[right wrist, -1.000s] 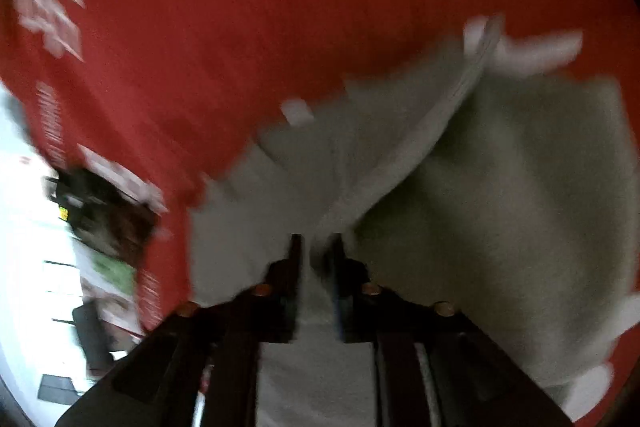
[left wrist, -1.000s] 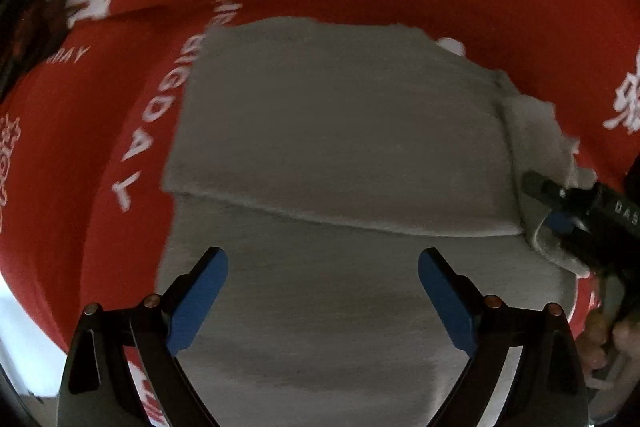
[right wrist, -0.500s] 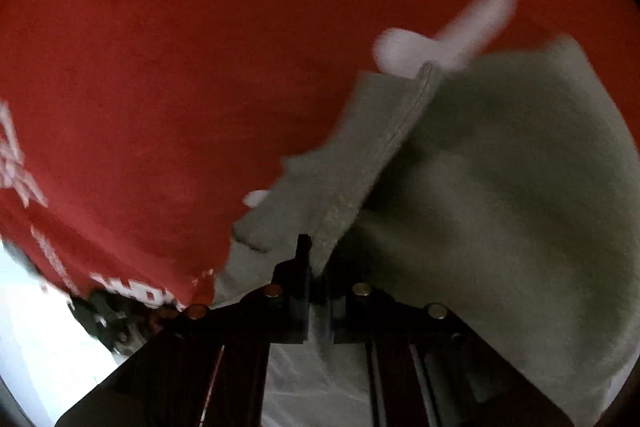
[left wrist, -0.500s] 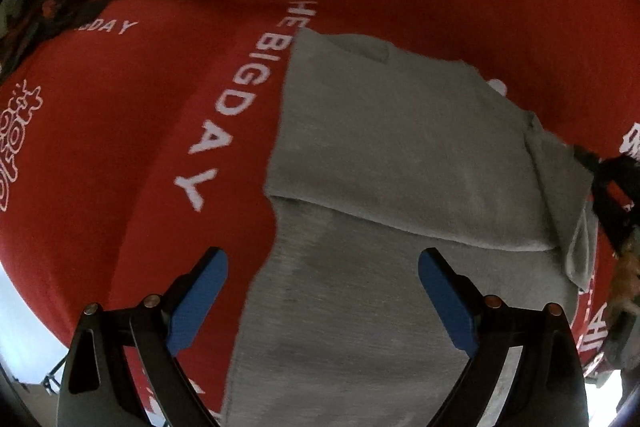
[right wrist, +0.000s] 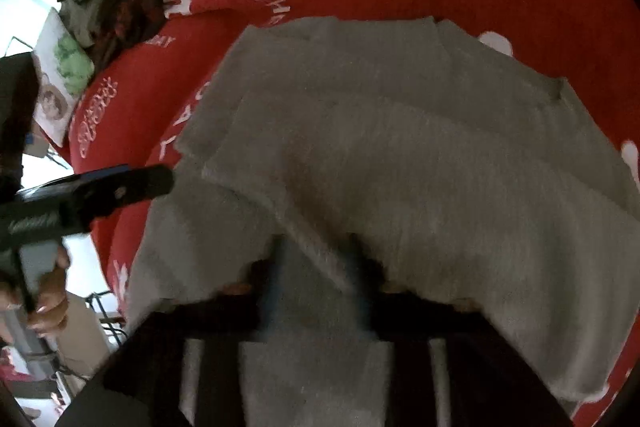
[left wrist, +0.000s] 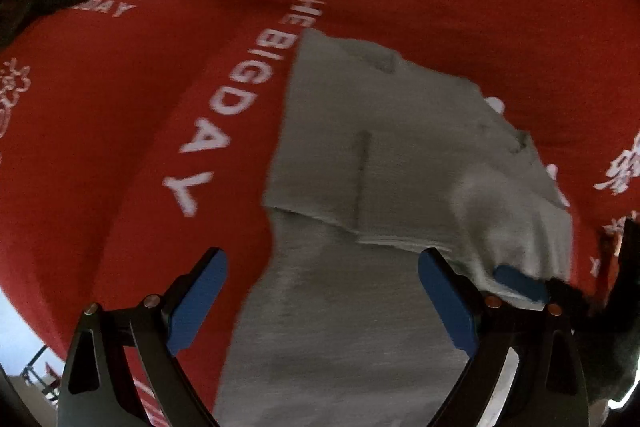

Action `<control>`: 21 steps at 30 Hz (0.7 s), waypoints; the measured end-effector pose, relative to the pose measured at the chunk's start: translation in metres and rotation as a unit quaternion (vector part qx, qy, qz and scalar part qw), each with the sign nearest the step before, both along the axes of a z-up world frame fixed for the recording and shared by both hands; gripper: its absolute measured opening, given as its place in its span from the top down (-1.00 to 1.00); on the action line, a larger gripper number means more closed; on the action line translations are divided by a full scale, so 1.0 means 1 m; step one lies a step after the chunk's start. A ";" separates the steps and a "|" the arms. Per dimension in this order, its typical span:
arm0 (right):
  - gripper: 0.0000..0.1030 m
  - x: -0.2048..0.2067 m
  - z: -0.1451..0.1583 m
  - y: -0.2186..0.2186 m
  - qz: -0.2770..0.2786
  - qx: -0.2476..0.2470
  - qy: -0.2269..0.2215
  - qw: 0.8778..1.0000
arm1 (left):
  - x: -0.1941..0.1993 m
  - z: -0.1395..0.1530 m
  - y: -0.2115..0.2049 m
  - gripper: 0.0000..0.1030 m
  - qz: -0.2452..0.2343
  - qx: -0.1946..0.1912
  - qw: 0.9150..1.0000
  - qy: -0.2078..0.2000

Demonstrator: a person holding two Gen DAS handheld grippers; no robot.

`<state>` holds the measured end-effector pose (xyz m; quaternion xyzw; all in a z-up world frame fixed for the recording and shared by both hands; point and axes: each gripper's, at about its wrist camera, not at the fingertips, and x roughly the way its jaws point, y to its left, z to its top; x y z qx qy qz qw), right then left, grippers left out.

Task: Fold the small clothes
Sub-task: 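Lay the folded side flat and release with the right gripper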

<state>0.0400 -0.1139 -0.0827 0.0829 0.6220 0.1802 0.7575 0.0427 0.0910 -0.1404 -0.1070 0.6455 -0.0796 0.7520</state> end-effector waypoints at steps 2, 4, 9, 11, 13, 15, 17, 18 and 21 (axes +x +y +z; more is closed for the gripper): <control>-0.10 -0.013 0.003 -0.019 -0.046 0.020 0.018 0.999 | 0.003 -0.003 -0.010 -0.87 -0.008 -0.016 1.000 0.008; -0.10 -0.031 -0.001 -0.062 -0.131 0.059 0.045 0.989 | 0.005 -0.005 -0.022 -0.88 -0.016 -0.025 0.999 0.016; -0.10 -0.091 -0.021 -0.167 -0.359 0.181 0.092 0.911 | 0.018 0.004 -0.048 -0.87 -0.038 0.009 0.999 -0.019; -0.10 -0.106 -0.027 -0.191 -0.408 0.202 0.094 0.885 | 0.027 0.006 -0.054 -0.88 -0.043 0.031 0.998 -0.031; -0.10 -0.116 -0.030 -0.214 -0.448 0.211 0.082 0.865 | 0.035 0.002 -0.060 -0.88 -0.051 0.056 0.996 -0.038; -0.09 -0.120 -0.034 -0.229 -0.487 0.223 0.068 0.842 | 0.041 -0.007 -0.066 -0.88 -0.060 0.083 0.994 -0.030; 0.87 -0.125 -0.042 -0.240 -0.529 0.239 0.071 0.811 | 0.041 -0.010 -0.065 -0.87 -0.055 0.095 0.994 -0.026; 0.88 -0.124 -0.045 -0.242 -0.540 0.247 0.076 0.801 | 0.040 -0.008 -0.064 -0.88 -0.047 0.093 0.994 -0.029; 0.88 -0.117 -0.026 -0.245 -0.510 0.218 0.043 0.831 | 0.034 -0.009 -0.064 -0.88 -0.047 0.115 0.992 -0.036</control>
